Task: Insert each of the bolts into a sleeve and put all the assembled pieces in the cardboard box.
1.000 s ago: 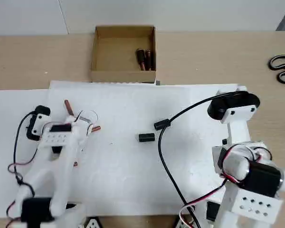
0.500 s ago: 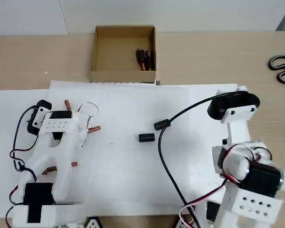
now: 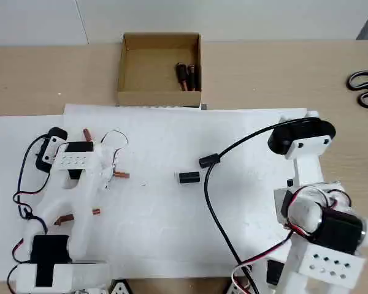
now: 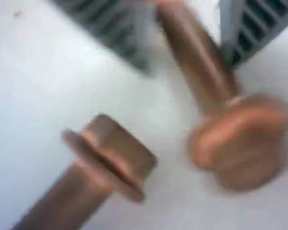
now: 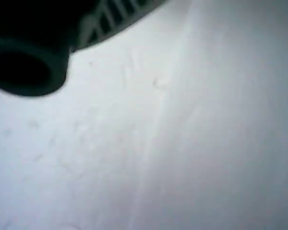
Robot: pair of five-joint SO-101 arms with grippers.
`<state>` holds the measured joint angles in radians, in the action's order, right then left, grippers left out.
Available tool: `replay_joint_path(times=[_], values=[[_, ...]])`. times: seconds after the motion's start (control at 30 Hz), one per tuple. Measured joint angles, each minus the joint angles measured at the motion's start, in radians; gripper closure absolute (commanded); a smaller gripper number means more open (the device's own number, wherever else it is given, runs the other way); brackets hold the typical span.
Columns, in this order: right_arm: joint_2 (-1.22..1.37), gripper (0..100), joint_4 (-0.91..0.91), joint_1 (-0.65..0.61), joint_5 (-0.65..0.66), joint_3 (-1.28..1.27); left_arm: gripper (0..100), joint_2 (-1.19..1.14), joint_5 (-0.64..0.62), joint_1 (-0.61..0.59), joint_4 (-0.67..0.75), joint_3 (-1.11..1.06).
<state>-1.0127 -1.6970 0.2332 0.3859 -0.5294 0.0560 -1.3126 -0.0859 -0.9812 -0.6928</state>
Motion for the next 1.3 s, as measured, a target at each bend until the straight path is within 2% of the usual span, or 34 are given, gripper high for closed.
replay_joint_path(times=[0.37, 0.53, 0.97, 1.3], values=[[0.0, 99.5, 0.0, 0.0, 0.0, 0.0, 99, -0.002, 0.0, 0.002, -0.002, 0.014], [0.0, 99.5, 0.0, 0.0, 0.0, 0.0, 99, -0.017, 0.098, 0.002, -0.054, 0.058], [0.0, 99.5, 0.0, 0.0, 0.0, 0.0, 99, -0.02, 0.652, 0.0, -0.347, 0.227], [0.0, 99.5, 0.0, 0.0, 0.0, 0.0, 99, -0.02, 1.126, 0.0, -0.459, 0.241]])
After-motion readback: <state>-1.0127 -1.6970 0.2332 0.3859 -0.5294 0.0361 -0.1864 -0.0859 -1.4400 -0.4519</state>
